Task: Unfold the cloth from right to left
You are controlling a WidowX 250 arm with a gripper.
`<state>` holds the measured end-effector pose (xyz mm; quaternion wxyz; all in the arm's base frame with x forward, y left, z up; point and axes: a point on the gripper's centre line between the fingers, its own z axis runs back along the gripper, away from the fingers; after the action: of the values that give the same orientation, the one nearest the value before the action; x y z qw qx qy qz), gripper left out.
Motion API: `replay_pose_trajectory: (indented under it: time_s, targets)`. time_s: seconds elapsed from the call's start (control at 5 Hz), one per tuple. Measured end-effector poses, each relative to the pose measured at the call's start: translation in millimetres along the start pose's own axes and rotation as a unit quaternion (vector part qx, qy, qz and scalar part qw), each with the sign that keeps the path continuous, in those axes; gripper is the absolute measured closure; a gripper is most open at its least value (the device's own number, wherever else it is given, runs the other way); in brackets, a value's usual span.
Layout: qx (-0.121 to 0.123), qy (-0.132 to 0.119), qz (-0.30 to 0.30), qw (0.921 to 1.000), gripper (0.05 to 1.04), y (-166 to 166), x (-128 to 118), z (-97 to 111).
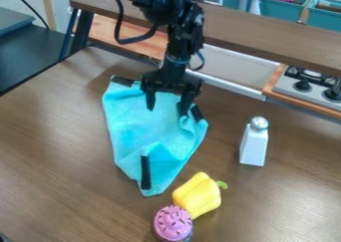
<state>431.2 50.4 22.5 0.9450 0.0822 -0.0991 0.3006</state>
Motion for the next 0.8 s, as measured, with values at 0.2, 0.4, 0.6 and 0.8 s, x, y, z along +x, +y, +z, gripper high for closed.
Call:
replay_pose_trajectory:
  time_s: [0.2, 0.4, 0.6, 0.8]
  targets:
    - [-0.006, -0.016, 0.003, 0.9999, 0.083, 0, -1, -7]
    - [-0.010, -0.018, 0.000, 0.9998, 0.083, -1, 0, -7]
    - [-0.016, -0.006, -0.003, 0.9998, 0.083, -4, -3, -6]
    - [-0.025, -0.013, -0.001, 0.9996, 0.083, -15, 1, 2]
